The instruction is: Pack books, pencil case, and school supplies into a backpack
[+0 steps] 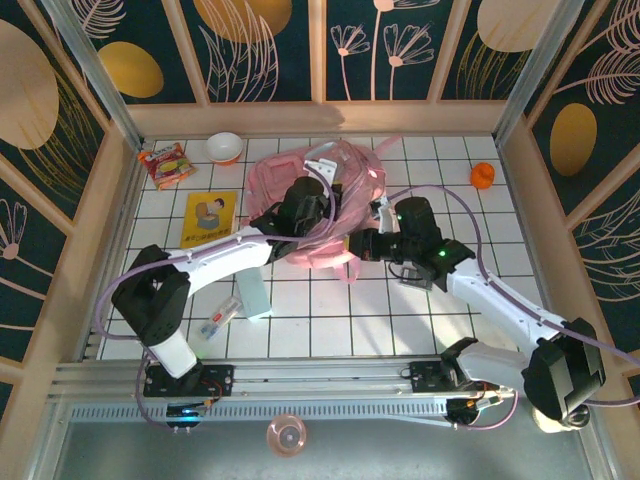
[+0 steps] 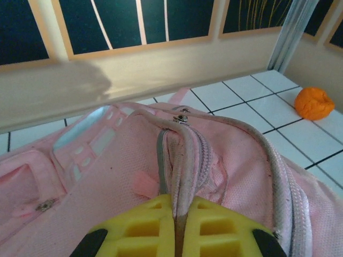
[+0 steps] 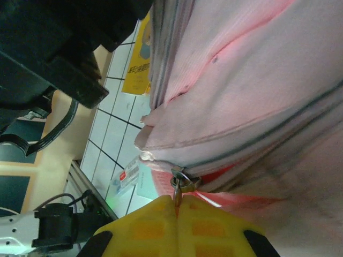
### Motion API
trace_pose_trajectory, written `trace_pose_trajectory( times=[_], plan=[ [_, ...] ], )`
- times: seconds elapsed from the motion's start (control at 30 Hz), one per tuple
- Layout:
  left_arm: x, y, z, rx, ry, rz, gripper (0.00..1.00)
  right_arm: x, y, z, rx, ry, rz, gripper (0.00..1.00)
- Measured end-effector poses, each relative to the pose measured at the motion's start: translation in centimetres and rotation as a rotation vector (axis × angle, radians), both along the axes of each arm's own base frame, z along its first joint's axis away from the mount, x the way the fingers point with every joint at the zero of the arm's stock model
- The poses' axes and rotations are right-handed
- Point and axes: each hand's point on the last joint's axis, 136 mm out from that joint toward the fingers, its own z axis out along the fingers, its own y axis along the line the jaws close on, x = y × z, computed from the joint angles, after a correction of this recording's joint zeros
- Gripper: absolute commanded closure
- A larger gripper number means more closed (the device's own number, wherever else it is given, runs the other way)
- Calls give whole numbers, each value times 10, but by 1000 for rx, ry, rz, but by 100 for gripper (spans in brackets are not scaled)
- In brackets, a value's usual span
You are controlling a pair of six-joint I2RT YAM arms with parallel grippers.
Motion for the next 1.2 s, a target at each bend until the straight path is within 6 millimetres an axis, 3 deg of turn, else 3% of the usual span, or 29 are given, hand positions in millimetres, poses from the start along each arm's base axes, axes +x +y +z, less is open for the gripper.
trace_pose_trajectory(
  times=[0.47, 0.67, 0.8, 0.9, 0.97, 1.1, 1.2],
  plan=[
    [5, -13, 4, -126, 53, 41, 100, -17, 43, -2, 102, 145, -111, 99],
    [5, -13, 7, -115, 34, 33, 100, -19, 35, -1, 125, 155, -144, 57],
    [-1, -14, 7, -78, 17, -15, 100, -13, 5, 36, 202, 91, -206, 33],
    [-6, -16, 7, -68, 13, -72, 100, -1, -28, 59, 258, 40, -292, 27],
    [-9, -18, 7, -71, 18, -115, 100, 7, -45, 64, 277, 24, -338, 24],
    [-14, -21, 9, -88, 31, -191, 100, 18, -59, 50, 271, 53, -383, 9],
    [-16, -23, 11, -103, 37, -238, 100, 21, -55, 36, 265, 84, -374, 8]
  ],
)
